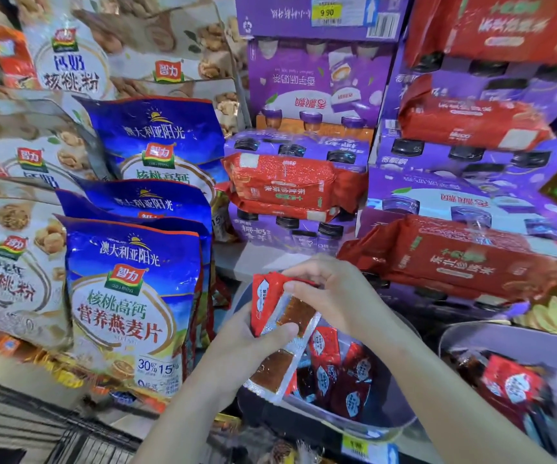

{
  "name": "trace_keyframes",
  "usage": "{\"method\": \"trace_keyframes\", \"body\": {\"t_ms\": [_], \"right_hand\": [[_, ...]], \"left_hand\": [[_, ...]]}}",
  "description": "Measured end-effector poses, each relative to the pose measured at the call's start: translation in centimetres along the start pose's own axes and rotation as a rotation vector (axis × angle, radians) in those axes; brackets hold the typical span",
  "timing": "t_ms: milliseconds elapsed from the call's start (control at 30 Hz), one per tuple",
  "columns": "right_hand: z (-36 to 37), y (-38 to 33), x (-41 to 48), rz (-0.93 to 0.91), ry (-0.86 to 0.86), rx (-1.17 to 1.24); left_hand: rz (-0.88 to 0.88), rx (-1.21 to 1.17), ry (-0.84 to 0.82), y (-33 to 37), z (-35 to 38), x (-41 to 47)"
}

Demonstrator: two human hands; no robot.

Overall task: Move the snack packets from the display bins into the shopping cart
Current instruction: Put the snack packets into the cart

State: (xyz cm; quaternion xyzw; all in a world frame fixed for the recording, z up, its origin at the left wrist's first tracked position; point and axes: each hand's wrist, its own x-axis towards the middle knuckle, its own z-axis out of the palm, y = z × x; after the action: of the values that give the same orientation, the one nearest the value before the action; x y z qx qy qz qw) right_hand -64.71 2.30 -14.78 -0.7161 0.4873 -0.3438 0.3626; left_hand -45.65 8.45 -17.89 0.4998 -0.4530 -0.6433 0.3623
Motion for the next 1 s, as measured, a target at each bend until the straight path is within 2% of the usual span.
{"method": "trace_keyframes", "body": {"t_ms": [167, 267, 367, 433, 500, 800, 1000], "right_hand": [[-0.3, 1.4, -1.0, 0.179, -0.061, 0.103], [-0.3, 3.6, -1.9, 0.309, -0.24, -0.132], [0.8, 6.6, -1.6, 0.498, -0.438, -0.39], [1.9, 8.7, -1.3, 0.672, -0.513, -0.466], [3.1, 10.7, -1.4, 0.761, -0.555, -0.517], [5.5, 14.9, -1.7, 0.734, -0.485, -0.629], [6.2, 15.5, -1.7, 0.721, -0.523, -0.418]], "left_hand": [[0.007, -0.107, 0.198, -0.7, -1.1, 0.1], [-0.005, -0.147, 0.324, -0.6, -1.7, 0.3], [-0.006, -0.174, 0.378, -0.8, -1.9, 0.5], [-0.011, -0.192, 0.383, -1.0, -1.9, 0.7], [-0.004, -0.201, 0.39, -1.3, -1.8, 0.8], [0.003, -0.15, 0.374, -1.7, -2.0, 1.0], [-0.008, -0.129, 0.387, -1.8, -2.1, 0.9]]}}
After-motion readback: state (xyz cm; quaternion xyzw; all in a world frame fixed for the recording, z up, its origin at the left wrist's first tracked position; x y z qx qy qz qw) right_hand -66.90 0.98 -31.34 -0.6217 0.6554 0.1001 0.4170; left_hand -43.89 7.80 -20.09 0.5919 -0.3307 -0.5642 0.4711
